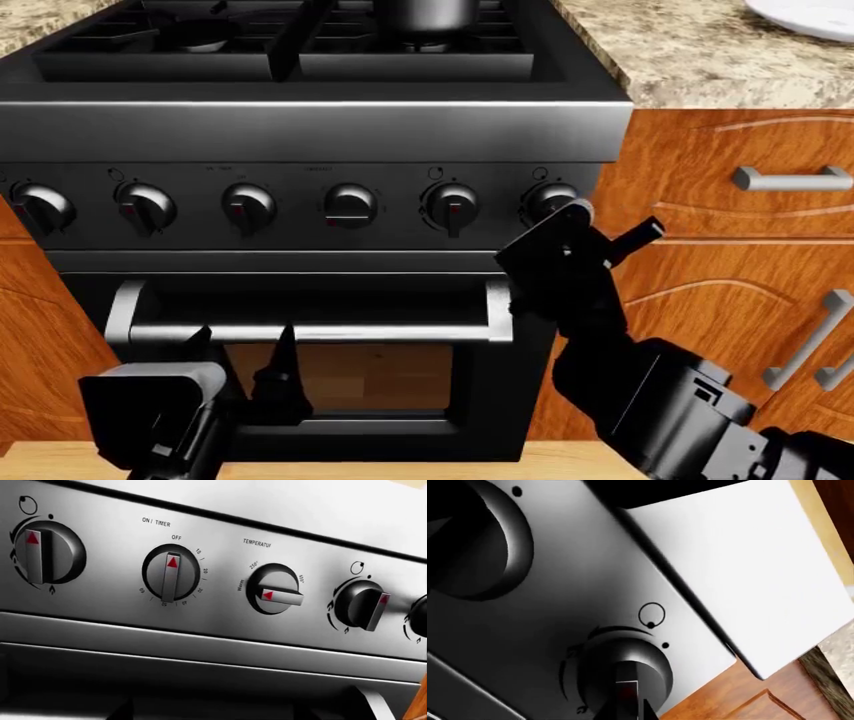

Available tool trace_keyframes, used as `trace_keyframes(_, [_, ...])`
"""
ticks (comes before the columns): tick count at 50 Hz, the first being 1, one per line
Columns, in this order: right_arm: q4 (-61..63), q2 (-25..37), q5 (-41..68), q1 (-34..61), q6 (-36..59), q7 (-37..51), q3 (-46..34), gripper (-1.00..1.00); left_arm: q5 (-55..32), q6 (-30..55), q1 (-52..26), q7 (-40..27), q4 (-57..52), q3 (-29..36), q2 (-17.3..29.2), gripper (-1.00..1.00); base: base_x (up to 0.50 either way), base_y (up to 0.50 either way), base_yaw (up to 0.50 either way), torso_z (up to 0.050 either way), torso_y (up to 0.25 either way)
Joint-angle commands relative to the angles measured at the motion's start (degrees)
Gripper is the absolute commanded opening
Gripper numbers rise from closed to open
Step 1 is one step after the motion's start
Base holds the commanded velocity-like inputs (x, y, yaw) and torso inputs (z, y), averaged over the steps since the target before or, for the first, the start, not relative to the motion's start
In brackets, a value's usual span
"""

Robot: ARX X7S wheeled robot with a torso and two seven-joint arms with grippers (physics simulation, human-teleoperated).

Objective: Frozen meat rests on a plate on the counter. Retrieve the meat and place it in a pot on a burner. Then turn the burner on.

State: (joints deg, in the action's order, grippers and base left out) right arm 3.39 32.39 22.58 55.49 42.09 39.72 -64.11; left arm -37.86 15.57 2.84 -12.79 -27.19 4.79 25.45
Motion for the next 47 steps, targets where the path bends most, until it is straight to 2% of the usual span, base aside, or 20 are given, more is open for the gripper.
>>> trace_keyframes(1, [0.20, 2.13, -7.91, 1.59, 4.81, 4.23, 1.75, -1.00, -0.07, -0.10, 0.19, -0.21, -0.33, 0.07, 0.16, 1.00, -0.01, 0.00, 0.00, 0.000, 0.000])
trace_keyframes(5, [1.51, 2.53, -7.36, 1.23, 4.99, 4.75, 2.65, -1.00, -0.13, -0.12, 0.32, -0.34, -0.62, 0.03, 0.26, 1.00, 0.00, 0.00, -0.01, 0.000, 0.004])
trace_keyframes(6, [2.05, 2.68, -7.08, 1.04, 5.23, 4.90, 2.94, 1.00, -0.12, -0.13, 0.37, -0.39, -0.75, 0.01, 0.30, 1.00, 0.00, 0.00, -0.01, 0.000, 0.000])
trace_keyframes(28, [14.06, 5.92, -3.61, -1.82, 11.62, 7.87, 5.97, 1.00, -0.08, -0.01, 2.03, -1.76, -4.78, -0.02, 1.32, 1.00, 0.00, 0.00, 0.00, 0.001, 0.001])
trace_keyframes(47, [34.10, 12.40, 2.46, -7.99, 19.53, 14.14, 12.51, 1.00, 1.64, 1.31, 3.98, -4.20, -11.45, 1.54, 2.57, 1.00, 0.00, 0.00, 0.00, 0.000, 0.000])
